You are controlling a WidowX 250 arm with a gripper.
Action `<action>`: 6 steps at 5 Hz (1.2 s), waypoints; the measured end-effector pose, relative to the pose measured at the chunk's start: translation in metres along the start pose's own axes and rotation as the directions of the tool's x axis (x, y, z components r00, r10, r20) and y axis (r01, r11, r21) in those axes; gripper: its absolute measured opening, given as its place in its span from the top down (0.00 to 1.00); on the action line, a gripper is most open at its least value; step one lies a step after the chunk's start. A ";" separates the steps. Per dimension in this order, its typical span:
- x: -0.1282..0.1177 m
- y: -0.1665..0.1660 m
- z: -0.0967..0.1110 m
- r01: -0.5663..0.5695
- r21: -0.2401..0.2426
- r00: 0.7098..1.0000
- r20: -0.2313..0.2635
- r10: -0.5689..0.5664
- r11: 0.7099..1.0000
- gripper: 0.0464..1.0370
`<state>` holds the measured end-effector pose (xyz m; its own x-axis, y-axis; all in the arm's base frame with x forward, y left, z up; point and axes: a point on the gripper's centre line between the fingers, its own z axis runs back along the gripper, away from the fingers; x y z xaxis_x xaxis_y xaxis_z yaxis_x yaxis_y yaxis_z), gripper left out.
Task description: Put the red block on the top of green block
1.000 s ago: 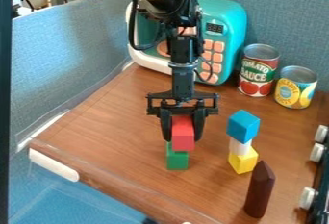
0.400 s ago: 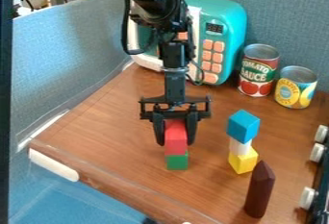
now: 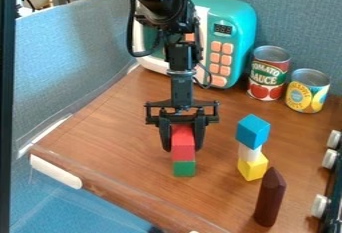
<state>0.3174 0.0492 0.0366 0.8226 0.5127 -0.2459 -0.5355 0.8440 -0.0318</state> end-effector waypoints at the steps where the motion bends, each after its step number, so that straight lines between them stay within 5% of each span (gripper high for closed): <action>1: -0.001 0.001 -0.002 0.002 0.014 1.000 -0.011 -0.002 1.000 0.09; 3: -0.007 0.000 0.009 0.027 0.026 1.000 -0.004 -0.027 0.999 0.04; 5: -0.021 0.002 0.065 0.023 0.039 0.988 0.152 -0.029 0.999 0.04; 6: -0.021 0.009 0.065 0.053 0.098 0.984 0.163 -0.069 0.994 0.04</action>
<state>0.3078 0.0565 0.1045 0.8776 0.4723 -0.0815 -0.4697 0.8814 0.0506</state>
